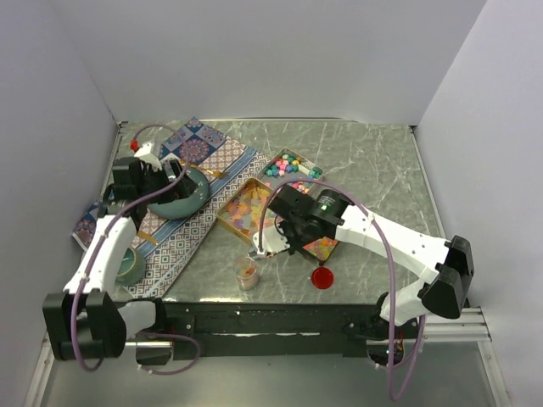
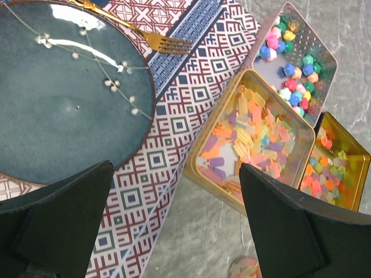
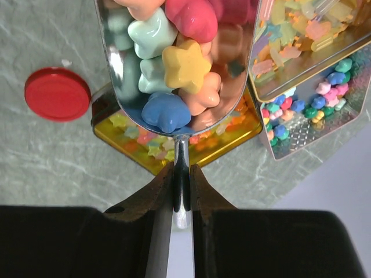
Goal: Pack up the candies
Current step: Place the fake candies in the packing bottle.
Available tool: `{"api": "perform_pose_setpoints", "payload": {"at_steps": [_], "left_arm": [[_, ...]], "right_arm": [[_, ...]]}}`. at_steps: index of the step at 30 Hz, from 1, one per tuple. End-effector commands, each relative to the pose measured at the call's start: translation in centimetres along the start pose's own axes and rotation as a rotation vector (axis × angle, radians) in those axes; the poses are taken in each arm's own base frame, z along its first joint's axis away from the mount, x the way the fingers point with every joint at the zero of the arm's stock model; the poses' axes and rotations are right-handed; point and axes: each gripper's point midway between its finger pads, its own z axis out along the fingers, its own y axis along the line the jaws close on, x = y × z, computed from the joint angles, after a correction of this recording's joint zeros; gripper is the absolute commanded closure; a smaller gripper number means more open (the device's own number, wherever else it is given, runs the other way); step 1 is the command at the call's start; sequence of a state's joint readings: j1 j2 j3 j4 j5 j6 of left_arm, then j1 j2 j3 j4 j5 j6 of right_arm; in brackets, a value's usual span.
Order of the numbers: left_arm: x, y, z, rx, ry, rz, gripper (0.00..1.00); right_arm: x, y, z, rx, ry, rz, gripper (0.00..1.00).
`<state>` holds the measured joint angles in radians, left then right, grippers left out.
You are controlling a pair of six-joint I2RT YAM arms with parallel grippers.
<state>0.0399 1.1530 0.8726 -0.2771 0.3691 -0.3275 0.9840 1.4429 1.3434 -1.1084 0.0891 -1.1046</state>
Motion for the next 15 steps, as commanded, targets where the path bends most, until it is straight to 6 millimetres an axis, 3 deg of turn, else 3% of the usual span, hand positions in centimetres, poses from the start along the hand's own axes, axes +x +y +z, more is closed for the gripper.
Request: {"api": "perform_pose_setpoints", "payload": {"at_steps": [1, 9, 15], "left_arm": [[-1.7, -1.2, -1.6, 0.04, -0.116, 0.049, 0.03], [-1.3, -1.7, -3.0, 0.066, -0.178, 0.064, 0.03], [-2.1, -1.4, -3.5, 0.088, -0.24, 0.023, 0.03]], "right_arm": [[-0.1, -1.5, -1.9, 0.041, 0.075, -0.072, 1.0], [-0.3, -0.9, -1.9, 0.012, 0.217, -0.198, 1.0], [-0.8, -1.7, -2.6, 0.023, 0.259, -0.245, 1.0]]}}
